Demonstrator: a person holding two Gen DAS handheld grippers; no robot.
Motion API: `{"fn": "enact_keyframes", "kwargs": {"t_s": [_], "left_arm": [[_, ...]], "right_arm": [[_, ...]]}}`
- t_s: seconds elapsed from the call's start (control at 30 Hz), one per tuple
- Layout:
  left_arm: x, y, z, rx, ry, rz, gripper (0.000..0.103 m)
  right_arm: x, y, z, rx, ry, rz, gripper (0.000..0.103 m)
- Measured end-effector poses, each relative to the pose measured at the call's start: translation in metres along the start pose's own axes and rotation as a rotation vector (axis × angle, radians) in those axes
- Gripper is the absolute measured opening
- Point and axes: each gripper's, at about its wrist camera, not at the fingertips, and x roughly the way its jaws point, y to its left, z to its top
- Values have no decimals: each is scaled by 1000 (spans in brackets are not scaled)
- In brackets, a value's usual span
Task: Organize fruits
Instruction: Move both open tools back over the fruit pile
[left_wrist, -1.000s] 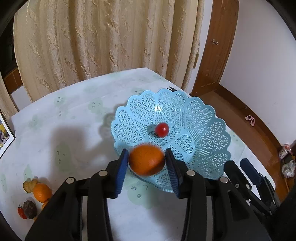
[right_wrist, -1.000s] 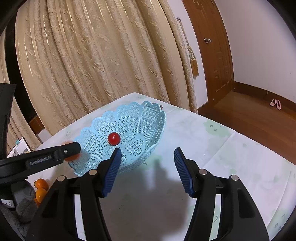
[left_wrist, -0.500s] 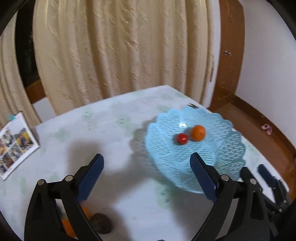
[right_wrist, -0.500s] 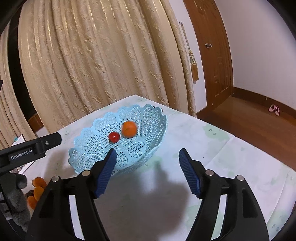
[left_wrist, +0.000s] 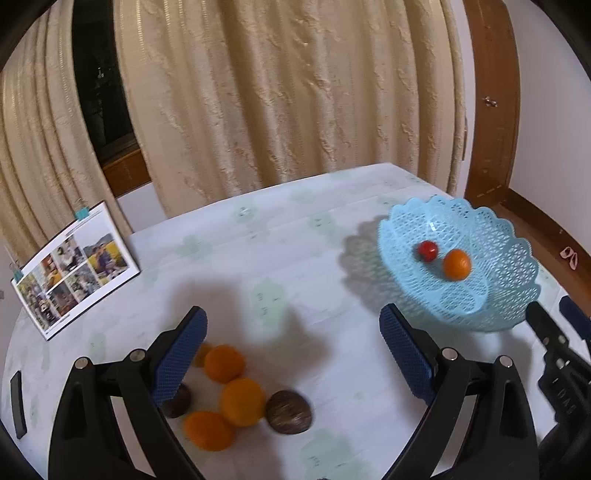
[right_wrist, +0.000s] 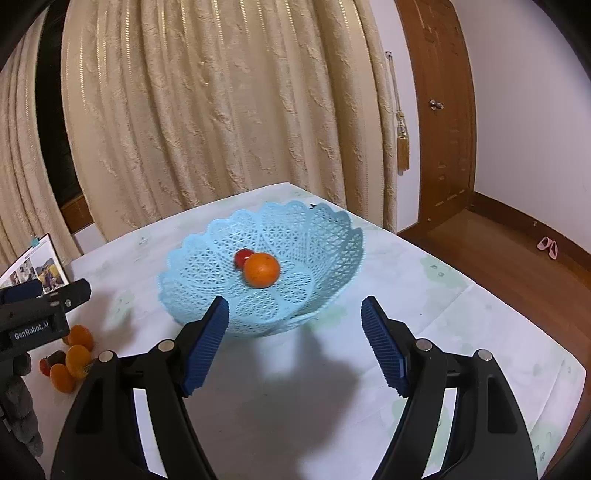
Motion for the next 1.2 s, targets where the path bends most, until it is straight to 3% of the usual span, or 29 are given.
{"fn": "enact_keyframes", "kwargs": {"t_s": [1.0, 1.2], "left_arm": [[-11, 126, -67, -150, 66, 90, 94], [-14, 147, -78, -182, 74, 94, 94]], "right_arm": [[-7, 88, -11, -156, 76, 97, 76], [-2, 104, -17, -164, 136, 196, 76]]}}
